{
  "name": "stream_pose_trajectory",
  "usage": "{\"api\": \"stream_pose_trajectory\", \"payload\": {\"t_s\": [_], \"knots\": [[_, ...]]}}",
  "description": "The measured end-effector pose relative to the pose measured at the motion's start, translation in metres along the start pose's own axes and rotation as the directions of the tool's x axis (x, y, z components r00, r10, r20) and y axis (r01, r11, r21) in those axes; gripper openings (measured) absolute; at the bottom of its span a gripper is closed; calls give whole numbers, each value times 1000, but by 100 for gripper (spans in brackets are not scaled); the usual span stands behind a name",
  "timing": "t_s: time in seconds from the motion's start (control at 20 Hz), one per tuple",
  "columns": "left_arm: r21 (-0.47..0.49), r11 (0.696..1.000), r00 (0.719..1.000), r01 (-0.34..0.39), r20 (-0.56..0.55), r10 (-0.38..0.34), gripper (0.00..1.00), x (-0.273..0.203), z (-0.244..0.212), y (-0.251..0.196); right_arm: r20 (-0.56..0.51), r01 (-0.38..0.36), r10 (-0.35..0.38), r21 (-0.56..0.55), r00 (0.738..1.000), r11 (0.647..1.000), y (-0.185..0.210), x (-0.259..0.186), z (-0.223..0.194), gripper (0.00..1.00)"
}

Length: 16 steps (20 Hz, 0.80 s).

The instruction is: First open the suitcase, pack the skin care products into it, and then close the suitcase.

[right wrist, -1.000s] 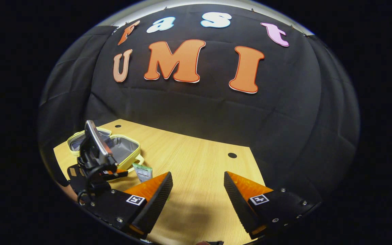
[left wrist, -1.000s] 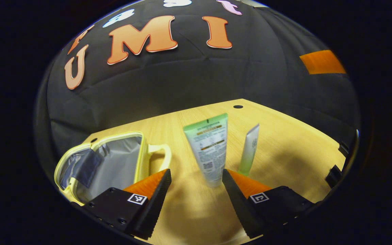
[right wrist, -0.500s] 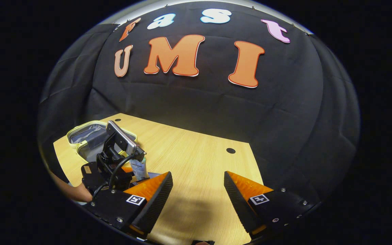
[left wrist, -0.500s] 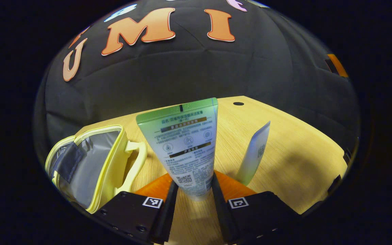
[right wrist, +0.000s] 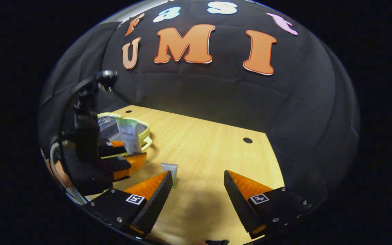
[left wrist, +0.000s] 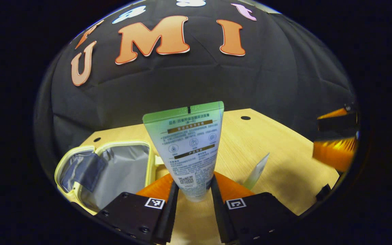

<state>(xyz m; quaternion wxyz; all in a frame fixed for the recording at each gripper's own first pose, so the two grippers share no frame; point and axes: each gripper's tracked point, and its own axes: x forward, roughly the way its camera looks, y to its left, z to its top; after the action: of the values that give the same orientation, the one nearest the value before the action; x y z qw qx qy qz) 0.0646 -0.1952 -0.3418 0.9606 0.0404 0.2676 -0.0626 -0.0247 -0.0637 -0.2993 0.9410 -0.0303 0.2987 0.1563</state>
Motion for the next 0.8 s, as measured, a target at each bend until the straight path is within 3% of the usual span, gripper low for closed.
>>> {"api": "stream_pose_trajectory", "payload": {"t_s": [0.25, 0.8], "knots": [[-12, 996, 995, -92, 21, 92, 51, -38, 30, 56, -55, -79, 79, 12, 995, 997, 31, 25, -17, 96], [-11, 953, 953, -304, -14, 304, 51, -114, 34, 170, -182, -124, 124, 11, 976, 992, 62, 85, -65, 93]]}}
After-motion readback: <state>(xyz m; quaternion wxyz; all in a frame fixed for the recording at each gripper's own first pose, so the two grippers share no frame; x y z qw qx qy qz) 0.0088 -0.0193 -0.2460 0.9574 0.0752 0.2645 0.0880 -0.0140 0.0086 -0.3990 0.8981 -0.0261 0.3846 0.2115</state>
